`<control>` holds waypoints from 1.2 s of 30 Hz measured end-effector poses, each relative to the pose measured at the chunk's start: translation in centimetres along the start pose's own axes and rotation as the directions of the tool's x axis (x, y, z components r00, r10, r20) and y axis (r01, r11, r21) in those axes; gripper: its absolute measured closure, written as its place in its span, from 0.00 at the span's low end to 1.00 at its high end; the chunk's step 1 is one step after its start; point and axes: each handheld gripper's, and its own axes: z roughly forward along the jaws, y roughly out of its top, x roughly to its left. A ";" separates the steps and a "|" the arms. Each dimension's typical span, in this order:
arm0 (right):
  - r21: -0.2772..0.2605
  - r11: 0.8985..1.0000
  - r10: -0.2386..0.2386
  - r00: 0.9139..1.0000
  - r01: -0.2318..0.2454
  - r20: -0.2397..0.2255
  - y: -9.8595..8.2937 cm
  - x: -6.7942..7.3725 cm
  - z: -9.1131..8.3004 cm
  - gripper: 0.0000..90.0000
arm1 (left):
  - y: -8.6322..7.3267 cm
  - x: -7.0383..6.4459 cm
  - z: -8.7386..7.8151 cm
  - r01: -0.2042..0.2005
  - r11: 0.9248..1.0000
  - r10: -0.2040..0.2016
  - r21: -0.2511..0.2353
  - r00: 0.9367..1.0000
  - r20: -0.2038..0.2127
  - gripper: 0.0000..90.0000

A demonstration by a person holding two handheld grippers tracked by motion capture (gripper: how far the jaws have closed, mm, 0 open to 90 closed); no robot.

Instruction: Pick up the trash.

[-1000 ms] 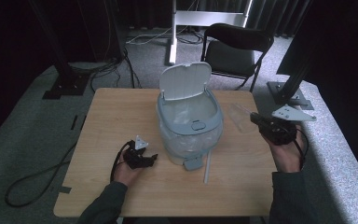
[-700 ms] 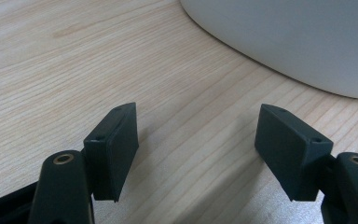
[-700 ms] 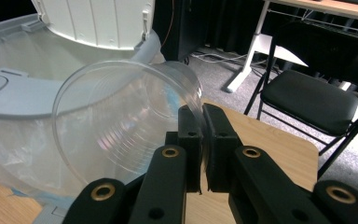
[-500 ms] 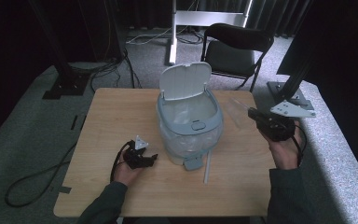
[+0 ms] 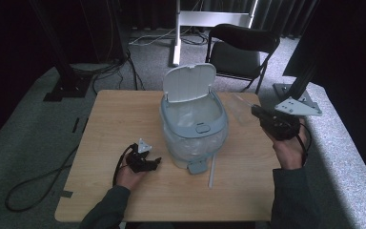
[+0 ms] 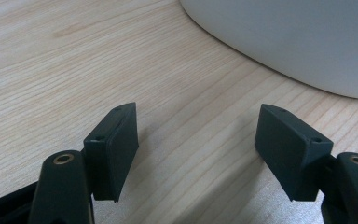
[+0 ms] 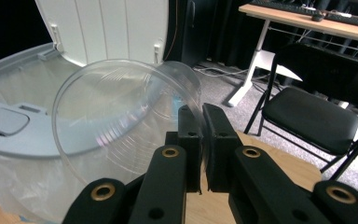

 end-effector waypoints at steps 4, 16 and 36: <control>-0.006 1.000 -0.004 1.000 0.004 -0.008 0.4 0.3 0.2 0.96 | 0.0 0.0 0.0 0.000 1.000 0.000 0.000 1.000 0.000 0.34; -0.014 1.000 -0.020 0.999 0.019 -0.038 1.7 1.3 1.6 0.96 | 0.0 0.0 0.0 0.000 1.000 0.000 0.000 1.000 0.000 0.34; -0.013 1.000 -0.029 0.997 0.028 -0.078 3.1 2.3 3.4 0.96 | 0.0 0.0 0.0 -0.001 1.000 0.001 0.001 1.000 0.000 0.34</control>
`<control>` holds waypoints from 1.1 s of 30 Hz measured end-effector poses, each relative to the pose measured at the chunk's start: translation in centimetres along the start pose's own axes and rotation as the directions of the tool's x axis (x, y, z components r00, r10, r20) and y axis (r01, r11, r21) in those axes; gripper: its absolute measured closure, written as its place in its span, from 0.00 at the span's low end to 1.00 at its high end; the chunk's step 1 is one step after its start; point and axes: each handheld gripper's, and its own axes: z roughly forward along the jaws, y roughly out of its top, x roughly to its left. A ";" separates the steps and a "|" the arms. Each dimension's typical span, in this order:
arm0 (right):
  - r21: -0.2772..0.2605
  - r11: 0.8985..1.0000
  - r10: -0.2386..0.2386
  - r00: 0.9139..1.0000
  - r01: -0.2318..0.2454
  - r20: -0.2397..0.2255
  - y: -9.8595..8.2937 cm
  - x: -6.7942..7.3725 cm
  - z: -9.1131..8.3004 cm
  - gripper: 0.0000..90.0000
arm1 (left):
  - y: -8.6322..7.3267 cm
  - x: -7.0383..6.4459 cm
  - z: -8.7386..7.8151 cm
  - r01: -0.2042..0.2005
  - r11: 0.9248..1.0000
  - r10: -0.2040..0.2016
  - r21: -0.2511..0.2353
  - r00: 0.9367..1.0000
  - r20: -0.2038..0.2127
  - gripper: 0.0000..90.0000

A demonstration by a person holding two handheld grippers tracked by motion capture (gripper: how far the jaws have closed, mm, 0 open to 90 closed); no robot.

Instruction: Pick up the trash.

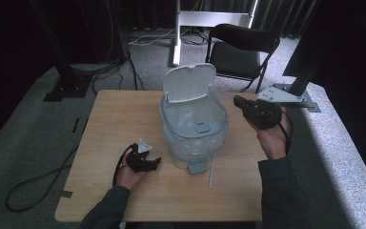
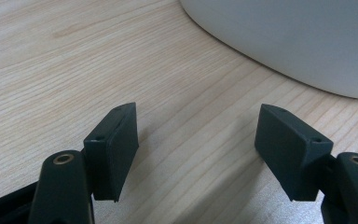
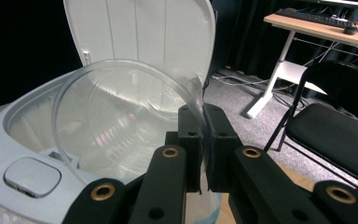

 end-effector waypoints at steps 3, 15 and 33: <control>-0.002 1.000 0.003 1.000 -0.003 -0.006 0.2 0.2 0.2 0.96 | 0.0 0.0 0.0 0.000 1.000 0.000 0.000 1.000 0.000 0.34; 0.008 1.000 -0.007 1.000 0.007 -0.028 0.8 0.8 1.5 0.96 | 0.0 0.0 0.0 0.000 1.000 0.000 0.000 1.000 0.000 0.34; 0.035 0.999 -0.009 0.998 0.011 -0.062 1.3 1.6 3.6 0.96 | 0.0 0.0 0.0 -0.001 1.000 0.001 0.000 1.000 0.000 0.34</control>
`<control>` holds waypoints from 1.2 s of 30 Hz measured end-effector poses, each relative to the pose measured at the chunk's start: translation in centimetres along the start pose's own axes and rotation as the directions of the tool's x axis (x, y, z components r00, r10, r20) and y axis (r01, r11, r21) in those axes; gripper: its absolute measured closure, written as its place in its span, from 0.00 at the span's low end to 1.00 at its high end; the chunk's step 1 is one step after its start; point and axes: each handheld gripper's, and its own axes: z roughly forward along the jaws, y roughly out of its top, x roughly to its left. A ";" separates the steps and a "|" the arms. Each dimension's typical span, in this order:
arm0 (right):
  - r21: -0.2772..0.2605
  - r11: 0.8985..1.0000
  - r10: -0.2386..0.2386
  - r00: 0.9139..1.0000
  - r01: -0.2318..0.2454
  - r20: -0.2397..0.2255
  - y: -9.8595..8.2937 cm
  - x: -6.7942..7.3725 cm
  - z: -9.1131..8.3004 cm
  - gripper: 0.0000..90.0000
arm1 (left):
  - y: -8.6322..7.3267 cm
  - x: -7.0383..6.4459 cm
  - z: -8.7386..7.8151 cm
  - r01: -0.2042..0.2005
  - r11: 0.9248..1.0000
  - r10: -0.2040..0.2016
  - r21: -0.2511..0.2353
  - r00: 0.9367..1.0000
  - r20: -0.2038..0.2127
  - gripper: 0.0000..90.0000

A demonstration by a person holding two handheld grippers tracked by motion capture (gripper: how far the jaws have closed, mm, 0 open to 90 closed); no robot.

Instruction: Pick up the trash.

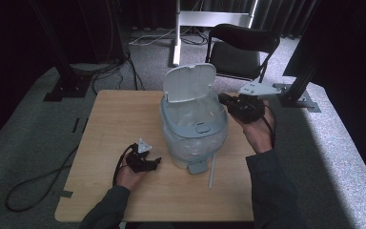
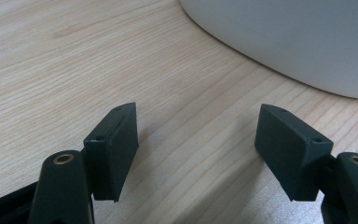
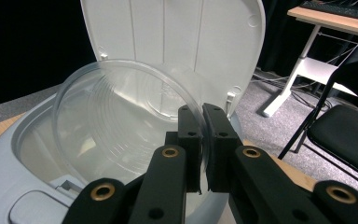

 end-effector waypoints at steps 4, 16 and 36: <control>0.002 1.000 0.000 1.000 0.000 -0.003 0.2 0.1 0.3 0.96 | 0.0 0.0 0.0 0.000 1.000 0.000 0.000 1.000 0.000 0.34; 0.001 1.000 0.005 1.000 -0.005 -0.008 0.2 0.2 0.6 0.96 | 0.0 0.0 0.0 0.000 1.000 0.000 0.000 1.000 0.000 0.34; 0.011 0.999 0.047 0.998 -0.047 -0.041 0.0 -0.3 0.3 0.71 | 0.0 0.0 0.0 0.000 1.000 0.000 0.000 1.000 0.000 0.34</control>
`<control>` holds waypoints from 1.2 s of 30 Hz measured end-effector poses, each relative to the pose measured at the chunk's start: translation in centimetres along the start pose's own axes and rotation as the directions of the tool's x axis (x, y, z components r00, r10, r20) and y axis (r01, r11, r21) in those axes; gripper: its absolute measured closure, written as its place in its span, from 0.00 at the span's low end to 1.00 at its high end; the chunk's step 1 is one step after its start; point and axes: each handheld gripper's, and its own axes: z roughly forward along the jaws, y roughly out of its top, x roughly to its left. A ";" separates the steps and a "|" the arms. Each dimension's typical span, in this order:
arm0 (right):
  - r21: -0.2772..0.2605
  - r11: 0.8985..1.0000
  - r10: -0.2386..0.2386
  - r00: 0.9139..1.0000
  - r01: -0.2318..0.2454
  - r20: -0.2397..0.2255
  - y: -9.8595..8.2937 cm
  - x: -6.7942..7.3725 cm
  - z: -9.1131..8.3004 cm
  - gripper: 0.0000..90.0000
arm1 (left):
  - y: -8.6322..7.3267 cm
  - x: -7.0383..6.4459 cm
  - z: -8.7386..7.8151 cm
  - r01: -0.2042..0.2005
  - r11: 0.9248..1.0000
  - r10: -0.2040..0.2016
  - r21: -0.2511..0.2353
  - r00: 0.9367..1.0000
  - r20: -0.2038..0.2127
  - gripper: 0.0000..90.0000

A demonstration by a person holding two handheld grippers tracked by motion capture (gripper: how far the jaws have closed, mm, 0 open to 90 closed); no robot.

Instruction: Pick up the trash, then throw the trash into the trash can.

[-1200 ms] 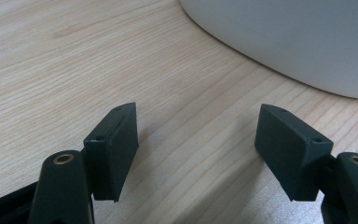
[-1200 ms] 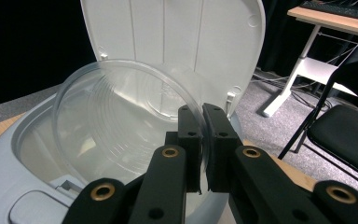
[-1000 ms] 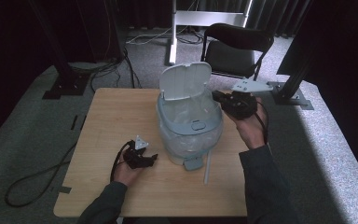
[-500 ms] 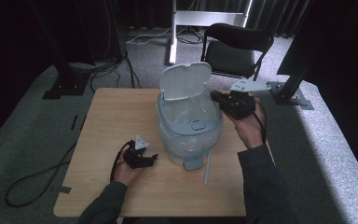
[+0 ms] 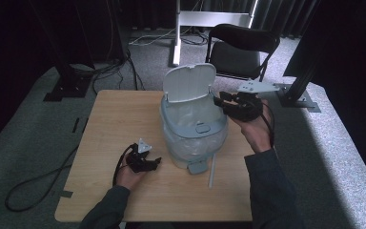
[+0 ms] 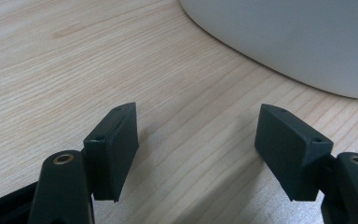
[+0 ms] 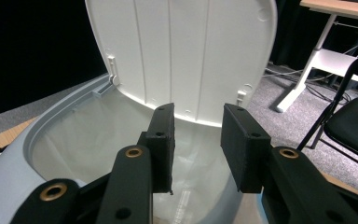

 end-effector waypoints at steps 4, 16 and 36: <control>-0.006 1.000 0.007 1.000 -0.007 0.009 -0.5 -0.4 -0.6 0.71 | 0.0 0.0 0.0 0.000 1.000 0.000 0.000 1.000 0.000 0.34; -0.018 1.000 0.014 0.998 -0.013 0.062 -1.4 -0.6 -1.8 0.66 | 0.0 0.0 0.0 0.000 1.000 0.000 0.000 1.000 0.000 0.34; 0.006 1.000 0.013 0.995 -0.013 0.096 -3.2 -1.0 -2.5 0.62 | 0.0 0.0 0.0 0.000 1.000 0.000 0.000 1.000 0.000 0.34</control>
